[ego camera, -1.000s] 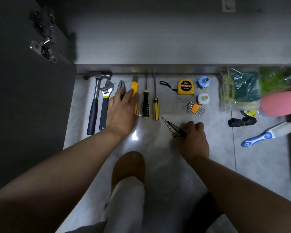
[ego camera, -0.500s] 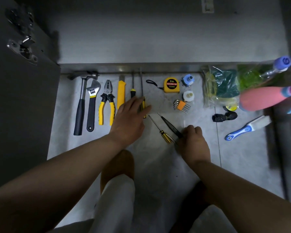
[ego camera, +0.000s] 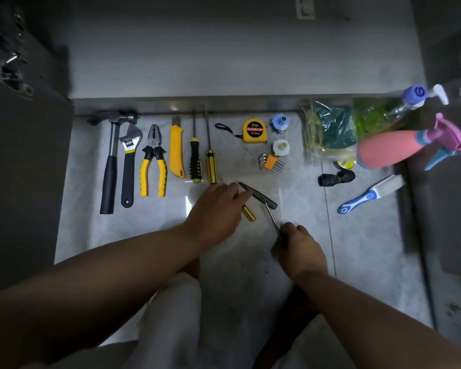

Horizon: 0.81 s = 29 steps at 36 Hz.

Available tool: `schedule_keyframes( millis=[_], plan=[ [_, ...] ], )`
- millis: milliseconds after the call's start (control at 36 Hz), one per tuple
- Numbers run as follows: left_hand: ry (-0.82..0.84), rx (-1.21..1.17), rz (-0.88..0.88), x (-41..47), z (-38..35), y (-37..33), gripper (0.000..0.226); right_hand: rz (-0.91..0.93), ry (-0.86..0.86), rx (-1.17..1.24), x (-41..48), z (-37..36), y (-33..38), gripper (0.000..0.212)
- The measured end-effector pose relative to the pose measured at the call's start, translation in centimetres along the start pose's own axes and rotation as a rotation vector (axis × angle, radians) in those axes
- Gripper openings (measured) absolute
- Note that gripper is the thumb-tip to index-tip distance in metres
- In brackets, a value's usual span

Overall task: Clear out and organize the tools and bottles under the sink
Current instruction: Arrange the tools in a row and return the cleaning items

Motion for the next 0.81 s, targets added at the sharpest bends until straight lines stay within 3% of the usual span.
schedule_keyframes(
  millis=[111, 167, 333, 500, 556, 639, 806],
  plan=[
    [0.100, -0.113, 0.138, 0.4, -1.6, -0.6, 0.079, 0.095, -0.076, 0.111, -0.3, 1.9, -0.9, 0.017],
    [0.120, -0.170, 0.165, 1.0, -2.1, -1.4, 0.085, 0.090, -0.111, 0.155, -0.1, 3.0, -1.6, 0.019],
    [0.203, -0.225, 0.181, 3.5, -3.0, -3.6, 0.072, 0.062, -0.144, 0.277, 1.4, 5.6, -2.3, 0.010],
    [0.277, -0.295, 0.073, 3.5, -3.7, -6.0, 0.065, 0.134, -0.186, 0.394, 3.3, 7.8, 0.5, 0.007],
    [0.255, -0.315, 0.066, 3.2, -3.1, -5.7, 0.064, 0.148, -0.178, 0.410, 4.3, 8.1, 2.2, 0.004],
    [0.197, -0.276, 0.057, 2.5, -1.4, -4.2, 0.042, 0.145, -0.126, 0.449, 6.1, 7.8, 5.1, 0.005],
    [-0.120, -0.301, 0.207, 0.4, 3.4, 2.2, 0.019, 0.284, -0.144, 0.469, 8.1, 7.7, 11.4, 0.020]
  ],
)
Point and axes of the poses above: each hand's wrist, its own x-axis towards the middle knuckle, its own z-axis out of the back of the hand, y = z × x, the point moved 7 cm from there along x, towards the middle knuckle, and after that the axes turned 5 degrees about -x, right-handed, at the moved point
